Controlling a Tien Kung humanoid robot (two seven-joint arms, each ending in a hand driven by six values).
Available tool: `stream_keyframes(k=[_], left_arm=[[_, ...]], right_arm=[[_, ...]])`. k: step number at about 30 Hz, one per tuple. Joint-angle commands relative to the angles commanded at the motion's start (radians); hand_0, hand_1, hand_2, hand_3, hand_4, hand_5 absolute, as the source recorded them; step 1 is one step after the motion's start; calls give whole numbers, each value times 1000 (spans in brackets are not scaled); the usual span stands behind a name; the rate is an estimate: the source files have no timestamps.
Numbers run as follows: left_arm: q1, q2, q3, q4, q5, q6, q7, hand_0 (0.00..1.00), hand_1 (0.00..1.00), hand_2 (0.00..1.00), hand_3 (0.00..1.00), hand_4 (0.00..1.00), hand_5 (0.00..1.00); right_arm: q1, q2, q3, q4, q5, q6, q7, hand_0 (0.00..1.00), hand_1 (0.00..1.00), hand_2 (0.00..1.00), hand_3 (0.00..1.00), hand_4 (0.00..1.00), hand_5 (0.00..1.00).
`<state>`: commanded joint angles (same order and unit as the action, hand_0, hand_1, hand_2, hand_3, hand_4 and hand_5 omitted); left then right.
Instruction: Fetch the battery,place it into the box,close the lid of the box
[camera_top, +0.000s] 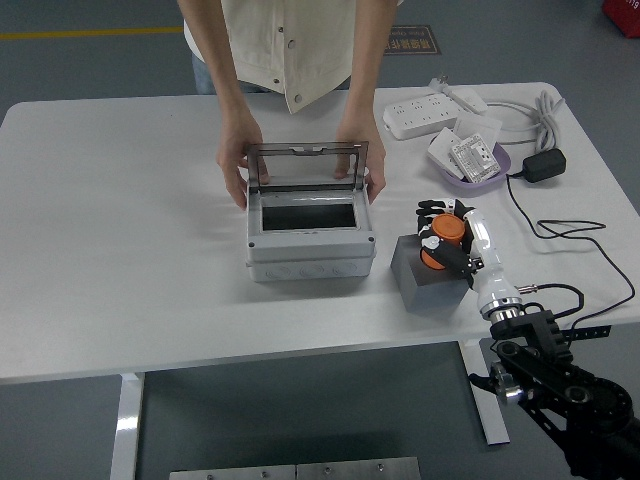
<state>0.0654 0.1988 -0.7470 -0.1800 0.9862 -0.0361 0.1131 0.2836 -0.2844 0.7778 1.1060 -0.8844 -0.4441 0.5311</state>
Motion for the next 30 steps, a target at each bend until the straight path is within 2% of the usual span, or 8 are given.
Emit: stream_keyframes(k=[2,3,8,9,15,20,21,30], left_arm=[[0,0,-1,0,0,1,-1,655,741,605,554,749,237],[0,0,-1,0,0,2,-1,656,741,606,555,748,234],[0,1,7,0,-10,4,-4,656,741,606,555,748,234],[0,1,9,0,-13,5,-5,656,742,608,557,743,234],[1,2,12,0,-17,7,-7,656,741,612,559,738,237],[4,1,0,0,-5,9,-7,656,741,612,559,738,237],[4,1,0,0,-5,10,-8,655,742,612,560,736,240],[5,1,-7,0,3,14,-10,655,742,614,560,734,241]], right_arm=[[4,-1,2,5,-8,-4,-4,515,553,566,571,414,97],[6,-1,4,8,-12,-6,-5,521,551,557,556,206,12],[11,1,10,18,-25,-17,-13,521,551,557,556,206,12],[11,1,11,19,-27,-20,-15,480,527,536,506,2,2],[8,4,10,19,-32,-25,-23,348,430,442,356,2,2],[6,5,12,21,-42,-25,-30,348,430,442,356,2,2],[6,5,13,22,-43,-25,-31,232,274,293,264,2,2],[13,4,26,35,-60,-32,-38,174,200,232,237,2,2]])
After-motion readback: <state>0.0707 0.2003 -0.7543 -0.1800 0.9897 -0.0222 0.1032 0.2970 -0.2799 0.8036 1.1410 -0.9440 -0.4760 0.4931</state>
